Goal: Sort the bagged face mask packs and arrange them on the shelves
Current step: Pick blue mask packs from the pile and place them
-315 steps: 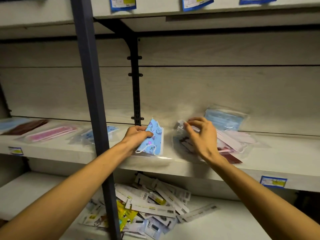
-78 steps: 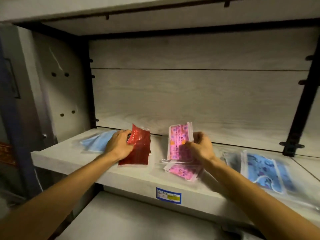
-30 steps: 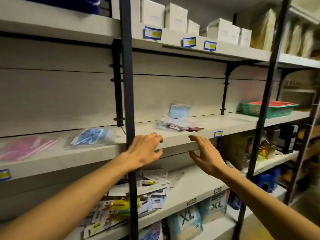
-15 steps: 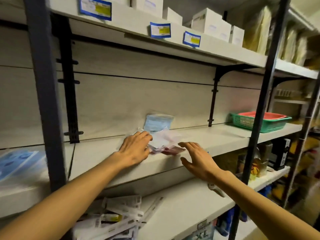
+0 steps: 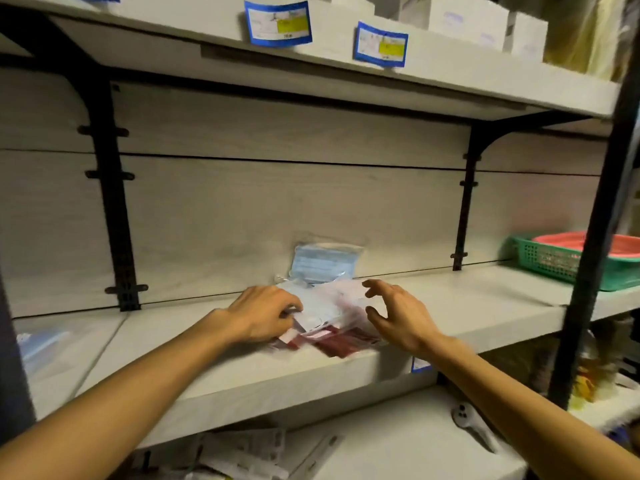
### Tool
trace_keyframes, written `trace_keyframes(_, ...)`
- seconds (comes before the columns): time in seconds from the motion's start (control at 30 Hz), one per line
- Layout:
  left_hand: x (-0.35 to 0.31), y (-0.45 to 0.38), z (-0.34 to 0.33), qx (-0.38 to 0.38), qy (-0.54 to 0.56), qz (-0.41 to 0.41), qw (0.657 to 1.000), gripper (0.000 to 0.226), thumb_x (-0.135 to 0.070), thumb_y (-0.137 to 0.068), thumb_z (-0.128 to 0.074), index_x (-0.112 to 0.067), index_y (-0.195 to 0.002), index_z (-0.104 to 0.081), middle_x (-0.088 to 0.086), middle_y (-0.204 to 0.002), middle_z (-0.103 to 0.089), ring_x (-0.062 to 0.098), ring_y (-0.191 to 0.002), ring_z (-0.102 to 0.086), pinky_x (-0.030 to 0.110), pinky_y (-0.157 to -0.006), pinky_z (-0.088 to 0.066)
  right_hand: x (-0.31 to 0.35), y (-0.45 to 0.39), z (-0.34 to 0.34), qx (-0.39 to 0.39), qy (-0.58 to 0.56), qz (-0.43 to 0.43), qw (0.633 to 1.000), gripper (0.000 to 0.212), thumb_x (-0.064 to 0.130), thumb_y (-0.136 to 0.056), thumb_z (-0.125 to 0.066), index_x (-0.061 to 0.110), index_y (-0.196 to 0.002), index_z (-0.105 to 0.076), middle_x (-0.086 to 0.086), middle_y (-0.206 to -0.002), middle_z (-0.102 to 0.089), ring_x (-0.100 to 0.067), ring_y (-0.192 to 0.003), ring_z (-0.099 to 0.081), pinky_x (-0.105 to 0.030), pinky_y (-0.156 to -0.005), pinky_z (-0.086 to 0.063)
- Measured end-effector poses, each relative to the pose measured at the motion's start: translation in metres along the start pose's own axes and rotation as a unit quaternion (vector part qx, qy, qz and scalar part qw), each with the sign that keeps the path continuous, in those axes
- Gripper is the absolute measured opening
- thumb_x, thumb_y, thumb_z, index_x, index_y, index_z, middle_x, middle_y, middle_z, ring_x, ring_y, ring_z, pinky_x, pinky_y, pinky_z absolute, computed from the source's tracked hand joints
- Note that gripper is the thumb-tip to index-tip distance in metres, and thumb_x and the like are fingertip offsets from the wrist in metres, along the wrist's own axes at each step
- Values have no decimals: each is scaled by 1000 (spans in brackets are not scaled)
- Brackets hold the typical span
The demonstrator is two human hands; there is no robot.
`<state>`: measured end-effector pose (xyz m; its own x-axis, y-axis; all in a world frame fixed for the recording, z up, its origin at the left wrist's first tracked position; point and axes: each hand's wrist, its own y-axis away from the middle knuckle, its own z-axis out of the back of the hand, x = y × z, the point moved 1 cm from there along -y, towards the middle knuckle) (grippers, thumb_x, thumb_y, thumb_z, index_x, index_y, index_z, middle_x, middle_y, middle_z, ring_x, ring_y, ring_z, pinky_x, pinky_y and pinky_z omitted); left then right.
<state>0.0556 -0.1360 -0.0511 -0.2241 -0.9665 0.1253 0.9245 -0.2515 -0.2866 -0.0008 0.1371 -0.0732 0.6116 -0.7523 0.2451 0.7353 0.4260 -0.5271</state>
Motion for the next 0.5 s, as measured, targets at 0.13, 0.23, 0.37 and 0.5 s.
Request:
trace_keyframes(0.13,3,-7,2,-69,-9,29,997,28,-46,-92,-56,-34,-112,-71,-10,-107,-75,18,-94,-68,30,-74,-47,-21,-37,-11,3,-43,-2,999,46,32,-94,-55,28,-139,-47,10,-127,-64,-19,-116,-58,-34,-90,-47)
trace_keyframes(0.23,2,-14,8,-111,-7,71,991,24,-46,-95,-55,-31,-106,-70,-8,-100,-75,21,-91,-68,33,-73,-49,-37,-69,-22,2,-57,1,998,49,31,-94,-55,25,-141,-46,5,-132,-63,-22,-122,-55,-34,-91,-45)
trace_keyframes(0.37,3,-23,14,-154,95,196,964,18,-38,-101,-51,-24,-98,-61,-1,-91,-71,28,-85,-64,39,-77,-52,-49,-115,-39,3,-43,8,999,62,30,-92,-60,14,-148,-39,-9,-148,-47,-30,-133,-42,-39,-103,-41)
trace_keyframes(0.5,-2,-30,12,-202,249,321,891,18,-28,-105,-46,-15,-97,-55,6,-86,-62,27,-83,-57,34,-74,-44,-47,-159,-53,8,-16,27,999,75,34,-89,-66,13,-151,-31,-14,-151,-40,-35,-137,-35,-43,-108,-38)
